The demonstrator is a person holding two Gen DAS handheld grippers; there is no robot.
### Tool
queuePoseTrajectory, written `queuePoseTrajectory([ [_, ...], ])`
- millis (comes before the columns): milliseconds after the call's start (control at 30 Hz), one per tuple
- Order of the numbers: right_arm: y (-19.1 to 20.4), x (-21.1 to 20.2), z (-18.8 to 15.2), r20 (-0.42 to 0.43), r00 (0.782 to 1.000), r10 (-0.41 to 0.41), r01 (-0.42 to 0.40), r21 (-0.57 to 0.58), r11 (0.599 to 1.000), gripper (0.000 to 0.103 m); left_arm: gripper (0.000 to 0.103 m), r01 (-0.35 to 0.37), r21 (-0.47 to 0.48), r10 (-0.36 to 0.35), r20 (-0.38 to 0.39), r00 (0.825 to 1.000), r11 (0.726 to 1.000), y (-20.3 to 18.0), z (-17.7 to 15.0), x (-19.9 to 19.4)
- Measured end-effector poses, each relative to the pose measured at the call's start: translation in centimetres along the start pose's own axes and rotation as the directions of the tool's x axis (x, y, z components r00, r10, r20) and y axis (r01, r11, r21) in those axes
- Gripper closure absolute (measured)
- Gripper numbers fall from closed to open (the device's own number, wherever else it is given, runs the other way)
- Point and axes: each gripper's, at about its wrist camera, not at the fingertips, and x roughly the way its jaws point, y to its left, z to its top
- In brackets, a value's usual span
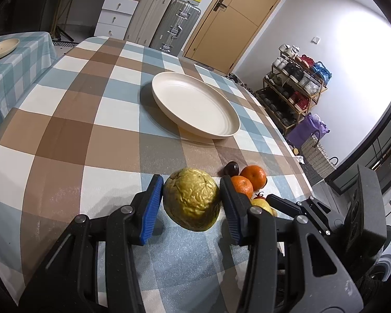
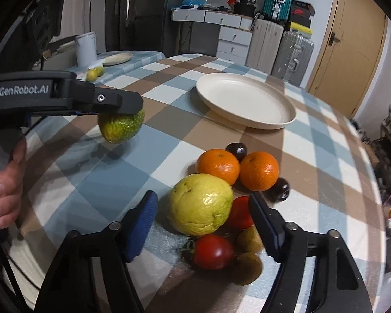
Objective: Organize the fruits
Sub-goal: 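Grasp the large smooth yellow fruit with the right gripper while the left holds its fruit, then carry both yellow fruits onto the white plate and open both grippers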
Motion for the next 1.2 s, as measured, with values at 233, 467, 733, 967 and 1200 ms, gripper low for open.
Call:
queuePoseTrajectory([
  [233,1.2,-0.2,-0.3,0.023,0.999,-0.027,0.028,-0.071,0.997,0.050,0.061,-0.005,-0.001,0.005,-0.008,1.000,1.000,0.2,-0.4,0.1],
  [467,-0.3,-1.4,-0.4,0.079,0.996,0.043,-0.044,0.015,0.999,0.050,0.061,-0.014,0.010,0.014,-0.008,1.000,1.000,0.0,-0.4,0.6],
  [733,-4.1,-2.7,-0.7,0.135,0.970,0.201,-0.225,0.197,0.954,0.050,0.061,-0.008,0.012,0.009,-0.020,1.000,1.000,-0.7,0.6,1.7],
  [967,-6.4,-2.6,0.6,0.169,0.956,0.241,-0.278,0.249,0.928,0.050,0.061,-0.014,0.029,0.015,-0.027,1.000,0.999,-1.7,2.2,3.0],
  [1200,-9.7,-2.4,3.4,0.239,0.936,0.260,-0.325,0.299,0.897,0.050,0.061,-0.016,0.061,0.017,-0.020,1.000,0.998,-3.0,5.7,4.1],
])
